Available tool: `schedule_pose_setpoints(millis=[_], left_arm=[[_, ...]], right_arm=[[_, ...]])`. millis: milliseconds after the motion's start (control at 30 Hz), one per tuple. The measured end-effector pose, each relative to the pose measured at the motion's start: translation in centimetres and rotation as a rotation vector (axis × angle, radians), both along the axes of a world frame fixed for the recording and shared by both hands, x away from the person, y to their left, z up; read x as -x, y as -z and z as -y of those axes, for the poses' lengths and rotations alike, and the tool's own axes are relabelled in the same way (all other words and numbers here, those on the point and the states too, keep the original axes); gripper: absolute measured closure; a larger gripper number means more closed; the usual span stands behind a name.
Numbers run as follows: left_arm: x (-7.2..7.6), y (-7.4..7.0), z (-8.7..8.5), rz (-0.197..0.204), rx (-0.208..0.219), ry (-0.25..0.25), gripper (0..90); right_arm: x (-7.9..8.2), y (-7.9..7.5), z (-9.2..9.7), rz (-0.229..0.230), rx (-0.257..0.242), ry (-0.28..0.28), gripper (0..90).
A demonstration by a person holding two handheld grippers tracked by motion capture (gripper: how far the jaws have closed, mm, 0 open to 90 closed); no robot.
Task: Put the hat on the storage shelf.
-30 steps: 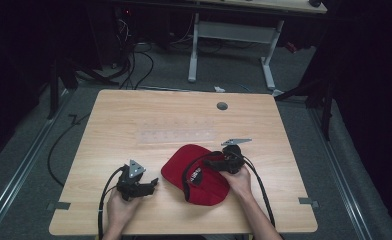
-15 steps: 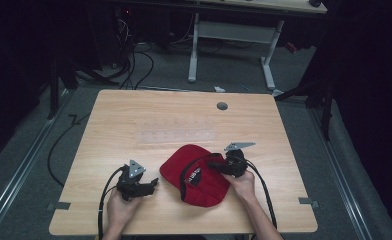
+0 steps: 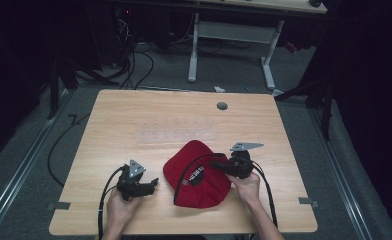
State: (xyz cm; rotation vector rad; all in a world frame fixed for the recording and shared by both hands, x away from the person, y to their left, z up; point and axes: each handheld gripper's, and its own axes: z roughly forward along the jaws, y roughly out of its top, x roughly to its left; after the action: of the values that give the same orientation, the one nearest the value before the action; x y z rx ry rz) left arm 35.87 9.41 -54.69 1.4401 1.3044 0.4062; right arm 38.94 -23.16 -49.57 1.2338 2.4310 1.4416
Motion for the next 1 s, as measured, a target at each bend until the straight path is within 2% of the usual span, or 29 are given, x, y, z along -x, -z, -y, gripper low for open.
schedule_pose_setpoints(millis=[267,500,567,667,800,900,1000], left_arm=[[0.0,0.0,0.1,-0.002,0.000,0.004,22.8],[-0.1,0.0,0.2,-0.007,-0.006,0.013,21.4],[-0.1,0.0,0.4,-0.010,-0.009,0.010,18.6],[0.0,-0.1,0.5,-0.017,-0.016,0.016,20.6],[0.2,-0.3,1.1,-0.020,-0.021,0.051,20.9],[0.3,-0.7,1.6,-0.018,-0.008,0.073,21.0],[0.8,-1.3,3.0,0.001,0.000,0.121,20.9]], right_arm=[[0.9,-1.3,0.6,0.021,-0.034,0.018,85.0],[1.6,-2.3,0.9,0.029,-0.043,0.032,85.0],[1.8,-2.7,1.2,0.029,-0.058,0.040,85.1],[1.9,-3.1,1.4,0.028,-0.070,0.045,85.0],[2.1,-3.8,1.3,0.046,-0.080,0.050,85.0],[2.2,-4.3,1.3,0.053,-0.092,0.054,85.0],[2.2,-4.7,1.2,0.059,-0.111,0.056,85.0]])
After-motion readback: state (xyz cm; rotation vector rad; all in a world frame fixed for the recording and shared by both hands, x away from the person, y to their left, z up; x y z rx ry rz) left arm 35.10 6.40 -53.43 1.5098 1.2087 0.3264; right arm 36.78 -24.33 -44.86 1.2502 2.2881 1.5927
